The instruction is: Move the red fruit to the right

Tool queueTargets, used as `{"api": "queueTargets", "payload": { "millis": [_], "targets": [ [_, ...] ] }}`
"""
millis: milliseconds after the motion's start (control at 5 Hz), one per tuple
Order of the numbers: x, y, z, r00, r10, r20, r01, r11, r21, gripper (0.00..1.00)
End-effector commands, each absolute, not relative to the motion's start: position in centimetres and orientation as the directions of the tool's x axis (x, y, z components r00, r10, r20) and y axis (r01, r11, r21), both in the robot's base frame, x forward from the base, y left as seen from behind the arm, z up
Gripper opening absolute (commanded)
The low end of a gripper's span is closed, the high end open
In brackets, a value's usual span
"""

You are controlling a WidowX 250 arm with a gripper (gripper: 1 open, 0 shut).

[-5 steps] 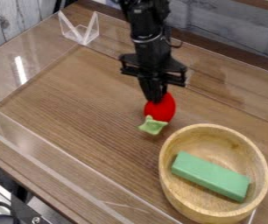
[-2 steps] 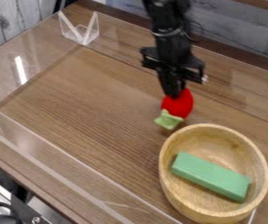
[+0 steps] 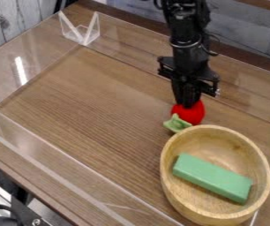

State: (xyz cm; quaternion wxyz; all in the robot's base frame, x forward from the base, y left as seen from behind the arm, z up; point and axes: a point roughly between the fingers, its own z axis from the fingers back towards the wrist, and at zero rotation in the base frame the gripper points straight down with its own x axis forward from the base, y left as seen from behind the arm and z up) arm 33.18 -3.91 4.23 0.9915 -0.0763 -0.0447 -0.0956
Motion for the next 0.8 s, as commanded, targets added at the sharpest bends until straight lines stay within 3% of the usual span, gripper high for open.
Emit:
{"api": "queueTargets", "payload": {
  "millis": [0, 200, 600],
  "targets": [
    [33.7, -4.6, 6.0, 0.966, -0.220, 0.133, 0.238, 0.962, -0.138, 1.00],
    [33.3, -4.7, 6.8, 0.965, -0.231, 0.122, 0.247, 0.959, -0.141, 1.00],
    [32.3, -5.9, 5.7, 0.949, -0.289, 0.126, 0.305, 0.942, -0.139, 1.00]
  ]
}}
